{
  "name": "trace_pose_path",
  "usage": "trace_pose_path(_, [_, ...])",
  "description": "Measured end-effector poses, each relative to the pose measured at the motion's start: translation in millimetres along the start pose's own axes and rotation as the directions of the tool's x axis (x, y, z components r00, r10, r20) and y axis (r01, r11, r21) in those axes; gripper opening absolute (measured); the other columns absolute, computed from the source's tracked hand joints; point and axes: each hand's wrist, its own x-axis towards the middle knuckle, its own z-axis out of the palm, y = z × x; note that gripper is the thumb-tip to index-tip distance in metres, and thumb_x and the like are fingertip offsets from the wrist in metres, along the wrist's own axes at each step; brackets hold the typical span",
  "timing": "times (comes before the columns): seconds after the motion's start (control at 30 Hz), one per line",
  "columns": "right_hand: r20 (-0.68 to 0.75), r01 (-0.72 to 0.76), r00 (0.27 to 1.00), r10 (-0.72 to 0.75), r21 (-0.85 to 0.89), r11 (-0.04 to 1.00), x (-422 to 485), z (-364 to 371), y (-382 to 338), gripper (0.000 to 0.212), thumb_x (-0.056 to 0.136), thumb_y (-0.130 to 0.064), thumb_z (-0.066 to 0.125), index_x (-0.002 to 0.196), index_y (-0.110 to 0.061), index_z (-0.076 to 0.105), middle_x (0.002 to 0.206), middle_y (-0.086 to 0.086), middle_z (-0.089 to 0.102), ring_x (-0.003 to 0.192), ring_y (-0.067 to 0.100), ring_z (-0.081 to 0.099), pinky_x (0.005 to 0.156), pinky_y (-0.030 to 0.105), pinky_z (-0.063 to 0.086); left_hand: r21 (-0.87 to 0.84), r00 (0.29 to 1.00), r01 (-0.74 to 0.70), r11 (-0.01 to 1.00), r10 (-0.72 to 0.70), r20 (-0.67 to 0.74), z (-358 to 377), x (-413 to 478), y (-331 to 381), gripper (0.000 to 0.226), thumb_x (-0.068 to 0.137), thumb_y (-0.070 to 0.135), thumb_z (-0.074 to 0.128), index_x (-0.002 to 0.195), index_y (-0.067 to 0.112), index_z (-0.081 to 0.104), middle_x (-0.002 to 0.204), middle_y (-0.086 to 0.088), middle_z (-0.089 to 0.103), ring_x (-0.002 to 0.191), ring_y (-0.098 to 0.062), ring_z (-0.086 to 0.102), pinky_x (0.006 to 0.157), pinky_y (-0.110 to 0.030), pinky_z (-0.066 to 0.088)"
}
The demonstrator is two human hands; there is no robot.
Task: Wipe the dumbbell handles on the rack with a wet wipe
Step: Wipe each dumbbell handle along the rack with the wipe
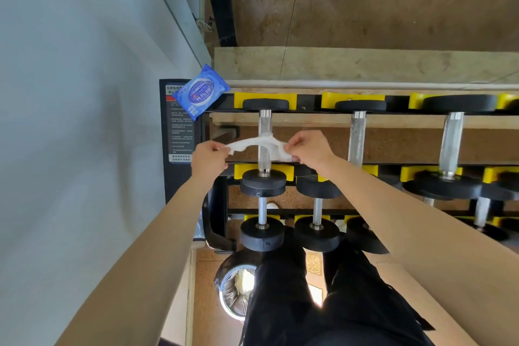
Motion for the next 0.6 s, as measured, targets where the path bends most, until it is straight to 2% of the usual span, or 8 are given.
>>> trace_pose_path(0.07, [-0.013,0.029,0.999,-0.030,-0.063,0.998,-5,0,5,0.010,0.087,-0.017,0.076,0.078,-0.018,0.071,0.077,0.001,0.072,0.075,0.013,0.067,0.075,0.028,0.055,0.055,0.999,-0.045,0.997,0.046,-0.023,-5,-3,-8,0.005,0.090,0.021,0.073,0.093,0.018,0.071,0.085,-0.002,0.074,0.050,-0.014,0.066,0.060,-0.032,0.057])
trace_pose_path(0.2, [-0.139,0.011,0.990,-0.035,-0.172,0.985,-6,-9,13,0.010,0.088,-0.015,0.072,0.079,-0.016,0.073,0.077,-0.003,0.067,0.082,0.016,0.066,0.072,0.026,0.052,0.206,0.981,-0.183,0.961,0.164,0.104,-6,-18,-6,0.005,0.089,0.023,0.073,0.086,0.022,0.069,0.078,0.001,0.072,0.048,-0.014,0.065,0.061,-0.031,0.055])
trace_pose_path(0.23, [-0.109,0.036,0.992,-0.059,-0.203,0.979,-9,-7,13,0.010,0.088,-0.015,0.072,0.079,-0.017,0.073,0.078,-0.004,0.067,0.081,0.015,0.066,0.071,0.026,0.052,0.241,0.981,-0.185,0.953,0.167,0.094,-8,-20,-7,0.005,0.088,0.023,0.072,0.084,0.022,0.070,0.076,0.001,0.072,0.048,-0.013,0.066,0.061,-0.030,0.055])
trace_pose_path(0.33, [0.149,0.176,0.979,-0.137,-0.300,0.938,-23,7,8,0.004,0.086,-0.016,0.075,0.083,-0.018,0.074,0.085,-0.005,0.070,0.081,0.010,0.066,0.074,0.023,0.054,0.377,0.991,-0.113,0.919,0.133,-0.026,-25,-15,-23,0.005,0.088,0.022,0.070,0.084,0.020,0.072,0.074,0.001,0.072,0.053,-0.012,0.069,0.063,-0.028,0.057])
trace_pose_path(0.4, [0.201,0.202,0.969,-0.141,-0.325,0.924,-26,11,9,0.003,0.084,-0.018,0.078,0.085,-0.015,0.076,0.088,-0.004,0.072,0.083,0.008,0.066,0.078,0.023,0.053,0.436,0.990,-0.090,0.895,0.128,-0.059,-33,-15,-32,0.006,0.086,0.020,0.072,0.089,0.017,0.075,0.076,0.000,0.072,0.061,-0.015,0.071,0.068,-0.033,0.062])
trace_pose_path(0.53, [0.094,0.102,0.993,-0.068,-0.421,0.901,-16,-2,17,0.005,0.085,-0.017,0.077,0.083,-0.014,0.078,0.090,0.001,0.075,0.082,0.012,0.067,0.074,0.025,0.053,0.469,0.985,-0.174,0.866,0.162,0.066,-24,-29,-34,0.005,0.083,0.026,0.078,0.086,0.027,0.073,0.078,0.008,0.069,0.063,-0.010,0.069,0.069,-0.029,0.062])
trace_pose_path(0.6, [0.059,0.087,0.996,-0.068,-0.449,0.889,-15,-1,18,0.007,0.086,-0.017,0.075,0.079,-0.016,0.075,0.088,0.002,0.074,0.079,0.013,0.067,0.068,0.024,0.052,0.445,0.980,-0.198,0.874,0.188,0.068,-21,-34,-36,0.006,0.083,0.028,0.078,0.086,0.028,0.073,0.080,0.009,0.068,0.068,-0.011,0.069,0.073,-0.032,0.062])
